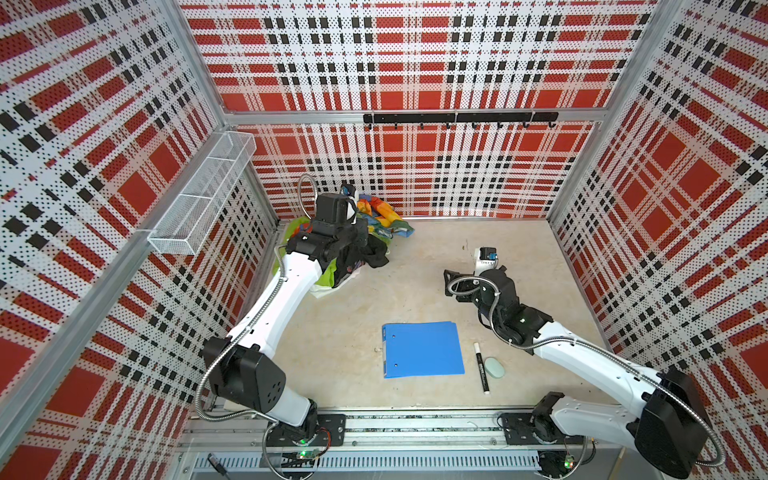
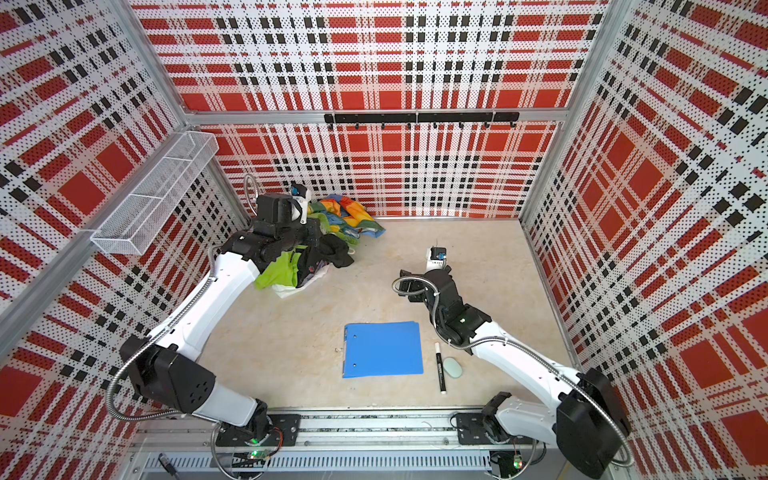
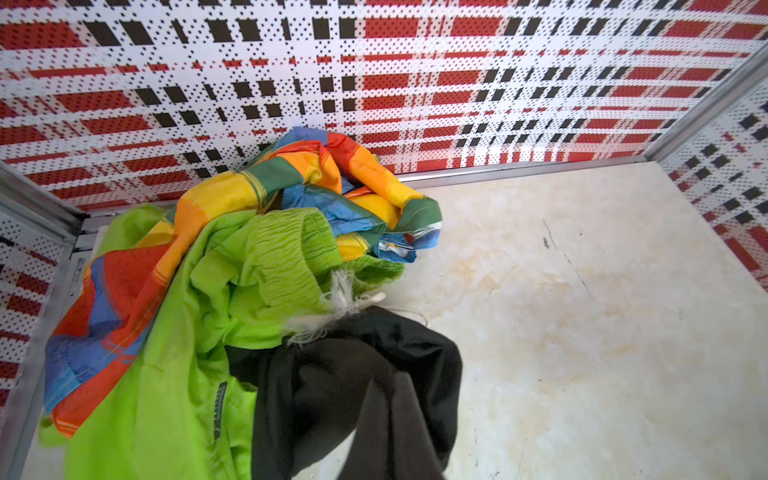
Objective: Pick out a specific cloth from the pile
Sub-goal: 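Grasp the black t-shirt with the left gripper, then lift the black t-shirt high out of the pile with the left gripper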
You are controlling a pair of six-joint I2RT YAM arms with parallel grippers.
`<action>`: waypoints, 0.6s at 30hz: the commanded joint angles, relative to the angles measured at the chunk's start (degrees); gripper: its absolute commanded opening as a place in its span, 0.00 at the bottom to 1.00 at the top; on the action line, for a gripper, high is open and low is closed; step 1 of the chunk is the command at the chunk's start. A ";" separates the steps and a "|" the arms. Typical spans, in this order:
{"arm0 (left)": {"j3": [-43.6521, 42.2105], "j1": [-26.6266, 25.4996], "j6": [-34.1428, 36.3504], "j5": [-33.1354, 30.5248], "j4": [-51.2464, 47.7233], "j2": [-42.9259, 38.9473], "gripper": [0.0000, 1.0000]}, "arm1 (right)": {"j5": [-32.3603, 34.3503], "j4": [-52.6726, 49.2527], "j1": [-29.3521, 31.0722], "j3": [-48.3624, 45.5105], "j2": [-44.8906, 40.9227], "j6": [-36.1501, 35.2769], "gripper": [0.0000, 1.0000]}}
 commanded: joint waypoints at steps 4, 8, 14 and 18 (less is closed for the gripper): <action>2.58 1.46 0.51 2.74 3.89 -3.35 0.04 | -0.61 2.97 0.35 -0.32 -0.56 0.55 1.00; 5.17 2.29 0.37 6.05 3.59 -3.56 0.04 | -0.20 2.70 0.41 -0.36 -0.68 0.47 1.00; 10.36 2.11 0.18 9.99 5.21 -4.29 0.02 | -1.04 3.31 0.35 -0.17 0.02 0.73 1.00; 12.57 2.30 -0.72 11.74 6.72 -4.75 0.01 | -0.94 3.22 0.41 -0.23 -0.03 0.64 1.00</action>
